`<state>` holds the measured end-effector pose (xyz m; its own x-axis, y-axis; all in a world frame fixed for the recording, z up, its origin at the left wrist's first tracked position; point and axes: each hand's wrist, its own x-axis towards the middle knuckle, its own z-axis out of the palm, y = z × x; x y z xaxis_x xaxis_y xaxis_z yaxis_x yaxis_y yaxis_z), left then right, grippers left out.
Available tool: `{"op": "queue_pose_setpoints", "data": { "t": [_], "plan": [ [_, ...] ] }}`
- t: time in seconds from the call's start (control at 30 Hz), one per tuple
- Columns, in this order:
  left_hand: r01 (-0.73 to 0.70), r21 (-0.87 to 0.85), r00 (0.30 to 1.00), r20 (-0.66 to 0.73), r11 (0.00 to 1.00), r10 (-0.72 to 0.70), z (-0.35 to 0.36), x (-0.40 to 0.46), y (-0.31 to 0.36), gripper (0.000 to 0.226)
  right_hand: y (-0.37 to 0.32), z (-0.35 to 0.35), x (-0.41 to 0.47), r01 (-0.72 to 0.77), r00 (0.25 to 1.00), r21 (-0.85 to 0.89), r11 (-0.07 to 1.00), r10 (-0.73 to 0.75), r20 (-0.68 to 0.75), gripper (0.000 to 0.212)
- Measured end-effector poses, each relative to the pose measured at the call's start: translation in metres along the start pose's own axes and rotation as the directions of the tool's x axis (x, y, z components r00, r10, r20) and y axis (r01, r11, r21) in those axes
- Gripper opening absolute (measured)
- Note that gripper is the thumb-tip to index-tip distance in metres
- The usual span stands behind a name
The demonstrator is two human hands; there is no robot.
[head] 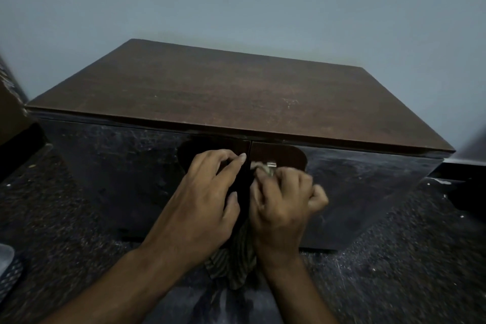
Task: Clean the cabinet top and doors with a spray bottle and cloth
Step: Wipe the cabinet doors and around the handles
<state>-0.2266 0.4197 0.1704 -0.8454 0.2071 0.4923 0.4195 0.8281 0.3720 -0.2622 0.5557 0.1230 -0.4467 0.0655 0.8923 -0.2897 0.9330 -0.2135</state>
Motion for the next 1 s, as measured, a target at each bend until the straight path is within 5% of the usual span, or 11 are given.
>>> {"op": "queue_pose_setpoints", "data": {
  "t": [0.27,0.43,0.67,0.8,1.0],
  "plan": [
    [-0.014,0.007,1.0,-0.007,1.0,0.014,0.002,0.0,-0.002,0.059,-0.002,0.0,0.007,-0.048,0.997,0.068,0.997,0.052,-0.062,0.006],
    [-0.013,-0.005,1.0,-0.004,1.0,0.013,0.002,0.0,-0.003,0.061,0.008,0.007,-0.029,-0.031,0.992,0.006,1.0,0.03,0.121,0.009],
    [-0.018,-0.004,1.0,0.011,1.0,0.018,0.004,-0.001,-0.004,0.063,-0.004,0.004,0.002,-0.041,0.997,0.04,0.998,0.044,-0.058,0.016],
    [-0.016,0.009,1.0,0.003,1.0,0.016,0.002,-0.001,-0.003,0.06,-0.005,0.008,-0.012,-0.055,0.998,-0.021,0.998,0.056,0.007,0.02],
    [-0.085,0.063,0.995,0.053,0.994,0.082,0.004,-0.001,0.001,0.058,0.004,0.001,-0.008,-0.084,0.996,0.178,0.98,0.085,0.004,0.005]
  ]
}}
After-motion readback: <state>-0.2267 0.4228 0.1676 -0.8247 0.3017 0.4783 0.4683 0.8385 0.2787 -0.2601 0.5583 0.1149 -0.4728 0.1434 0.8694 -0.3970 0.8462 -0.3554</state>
